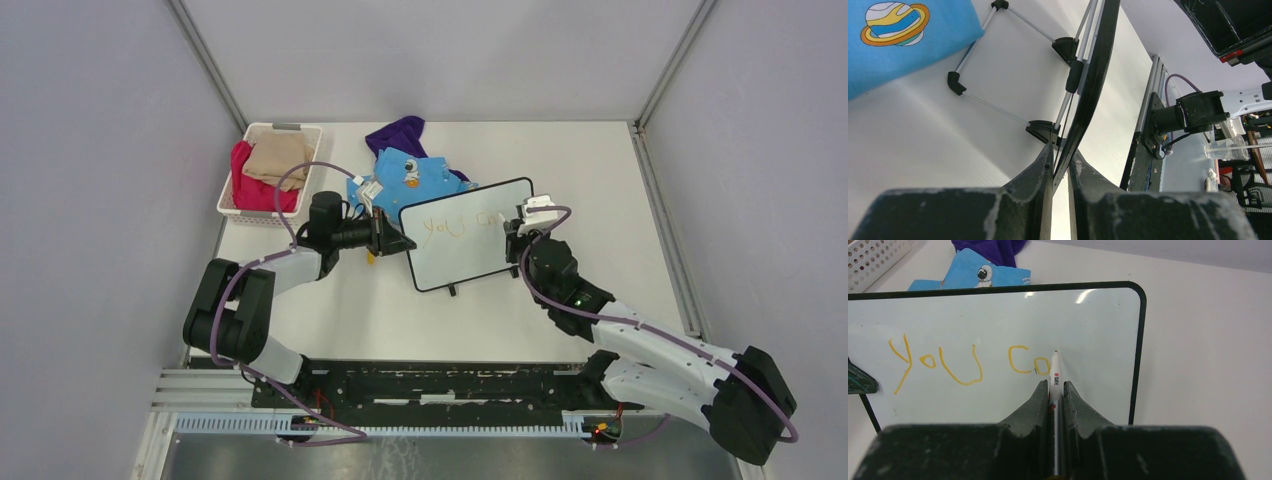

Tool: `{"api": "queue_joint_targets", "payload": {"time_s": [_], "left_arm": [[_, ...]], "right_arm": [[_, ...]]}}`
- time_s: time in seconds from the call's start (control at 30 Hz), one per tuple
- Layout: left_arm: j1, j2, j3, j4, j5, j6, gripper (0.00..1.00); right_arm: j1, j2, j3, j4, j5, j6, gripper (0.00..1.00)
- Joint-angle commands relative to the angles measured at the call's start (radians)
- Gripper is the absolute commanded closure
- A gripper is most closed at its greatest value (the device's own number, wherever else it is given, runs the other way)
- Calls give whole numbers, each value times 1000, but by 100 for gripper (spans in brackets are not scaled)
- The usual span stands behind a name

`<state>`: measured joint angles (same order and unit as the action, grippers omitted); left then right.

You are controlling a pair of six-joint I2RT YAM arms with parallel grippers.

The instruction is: Write a sentence on the whiteboard

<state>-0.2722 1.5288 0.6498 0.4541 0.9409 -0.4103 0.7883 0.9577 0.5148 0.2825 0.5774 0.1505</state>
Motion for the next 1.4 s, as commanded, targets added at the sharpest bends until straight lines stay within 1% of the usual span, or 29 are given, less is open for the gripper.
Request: {"api": "queue_joint_targets", "payload": {"time_s": [0.0,0.53,1.03,1.37], "left_arm": [[-16,5,20,-69,-27,35,98],[-18,-1,20,-72,-30,40,98],[-19,-1,20,-74,-31,42,98],[-28,1,25,-94,-39,56,98]], "right_arm": [[-7,11,47,50,-4,-11,100],[-24,36,11,54,-28,12,100],[-30,-3,-65,34,-25,36,100],[-31,25,-9,40,-30,25,100]]}}
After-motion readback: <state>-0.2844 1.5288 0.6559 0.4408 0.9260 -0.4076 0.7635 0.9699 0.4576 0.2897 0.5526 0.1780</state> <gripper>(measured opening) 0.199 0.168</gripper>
